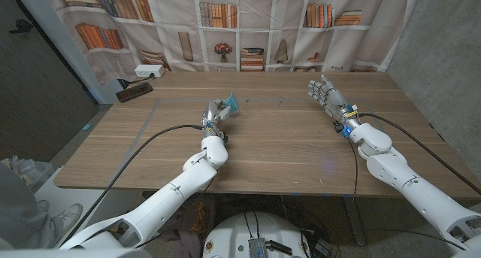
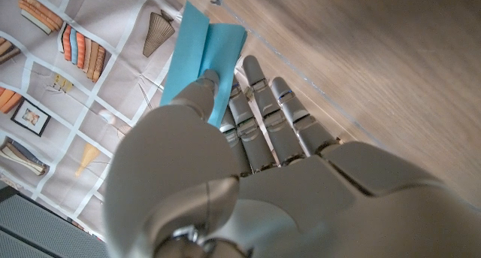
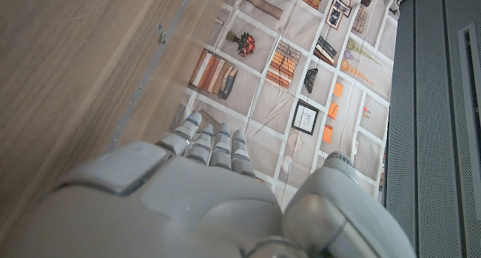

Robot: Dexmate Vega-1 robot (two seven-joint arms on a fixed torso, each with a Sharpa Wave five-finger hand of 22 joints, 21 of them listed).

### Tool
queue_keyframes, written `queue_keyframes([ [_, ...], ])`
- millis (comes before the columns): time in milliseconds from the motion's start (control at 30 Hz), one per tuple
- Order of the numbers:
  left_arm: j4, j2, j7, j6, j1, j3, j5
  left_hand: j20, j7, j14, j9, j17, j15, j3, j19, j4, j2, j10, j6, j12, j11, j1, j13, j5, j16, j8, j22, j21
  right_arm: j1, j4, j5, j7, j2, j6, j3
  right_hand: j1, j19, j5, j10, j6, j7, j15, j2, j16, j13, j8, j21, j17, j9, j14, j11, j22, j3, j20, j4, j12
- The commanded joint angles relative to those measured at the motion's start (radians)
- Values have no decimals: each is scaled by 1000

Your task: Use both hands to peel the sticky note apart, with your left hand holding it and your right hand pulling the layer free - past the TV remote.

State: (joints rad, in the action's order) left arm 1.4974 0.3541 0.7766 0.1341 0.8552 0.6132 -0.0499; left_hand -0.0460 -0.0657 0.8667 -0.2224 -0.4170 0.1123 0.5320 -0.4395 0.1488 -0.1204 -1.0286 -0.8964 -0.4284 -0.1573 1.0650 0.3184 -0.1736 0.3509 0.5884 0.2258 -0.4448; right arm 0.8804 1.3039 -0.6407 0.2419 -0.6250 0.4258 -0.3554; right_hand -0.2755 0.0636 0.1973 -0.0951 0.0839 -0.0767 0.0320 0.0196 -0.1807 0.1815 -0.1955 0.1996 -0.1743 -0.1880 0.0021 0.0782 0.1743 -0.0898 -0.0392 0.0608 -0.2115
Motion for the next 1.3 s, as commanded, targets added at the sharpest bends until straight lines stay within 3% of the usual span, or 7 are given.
queue_keyframes([
  [33, 41, 3, -67, -95, 34, -61, 108, -48, 9, 8, -3, 1, 123, 4, 2, -9, -44, -33, -6, 3, -40, 45, 6, -6, -6, 4, 4, -7, 5, 5, 4, -11, 3, 6, 0, -1, 7, -1, -4, 8, 3, -2, 10, -3, 3, -3, -3, -2, -4, 6, -2, 6, -1, -5, 3, 0],
  [467, 48, -1, -104, -132, 47, -78, 157, -47, 5, 18, -2, 3, 126, 1, 7, -7, -39, -38, -9, 4, -41, 52, 12, -6, -10, 2, 9, -18, 19, 32, 37, -40, -8, 19, -1, -3, 13, -1, -18, 18, 4, -6, 12, -6, 3, -6, -1, -3, -4, 18, -7, 6, -1, 0, 5, -5],
  [633, 47, -3, -105, -137, 45, -77, 155, -46, 6, 19, -2, 2, 126, 0, 9, -7, -39, -39, -10, 5, -42, 54, 14, -6, -11, 2, 10, -22, 23, 46, 100, -82, -18, 47, -6, -21, 117, 0, -106, 73, 29, -44, 18, -25, 7, -21, 33, -5, -5, 105, -37, 13, -4, 57, 21, -34],
  [1000, 40, -12, -117, -152, 44, -77, 170, -45, 7, 26, 3, 2, 123, -4, 8, -12, -40, -45, -11, 5, -43, 54, 18, -5, -12, -3, 13, -32, 44, 108, 211, -173, -47, 58, -9, -50, 162, 0, -196, 86, 34, -78, 19, -34, 12, -20, 44, -7, -5, 181, -60, 19, -11, 54, 42, -63],
  [1067, 38, -15, -122, -157, 43, -77, 176, -46, 7, 28, 3, 2, 125, -5, 8, -11, -38, -46, -14, 5, -43, 55, 18, -4, -11, -3, 13, -33, 45, 109, 230, -186, -45, 72, -11, -88, 254, 1, -226, 104, 32, -96, 14, -41, 15, -23, 75, -7, -5, 236, -68, 21, -19, 73, 66, -70],
  [1100, 36, -16, -119, -156, 42, -74, 169, -45, 8, 29, 4, 2, 126, -5, 8, -11, -38, -47, -13, 5, -43, 56, 19, -4, -11, -4, 14, -34, 48, 116, 244, -200, -46, 72, -11, -100, 270, 1, -239, 112, 34, -104, 12, -42, 15, -25, 79, -7, -6, 252, -73, 21, -21, 77, 72, -74],
  [1300, 29, -15, -117, -150, 30, -52, 137, -44, 7, 31, 6, 1, 125, -7, 10, -10, -37, -49, -14, 7, -44, 58, 19, -4, -11, -6, 15, -37, 54, 150, 336, -261, -63, 66, -16, -131, 294, 3, -276, 144, 39, -111, 5, -43, 15, -33, 83, -7, -6, 286, -83, 21, -27, 79, 87, -84],
])
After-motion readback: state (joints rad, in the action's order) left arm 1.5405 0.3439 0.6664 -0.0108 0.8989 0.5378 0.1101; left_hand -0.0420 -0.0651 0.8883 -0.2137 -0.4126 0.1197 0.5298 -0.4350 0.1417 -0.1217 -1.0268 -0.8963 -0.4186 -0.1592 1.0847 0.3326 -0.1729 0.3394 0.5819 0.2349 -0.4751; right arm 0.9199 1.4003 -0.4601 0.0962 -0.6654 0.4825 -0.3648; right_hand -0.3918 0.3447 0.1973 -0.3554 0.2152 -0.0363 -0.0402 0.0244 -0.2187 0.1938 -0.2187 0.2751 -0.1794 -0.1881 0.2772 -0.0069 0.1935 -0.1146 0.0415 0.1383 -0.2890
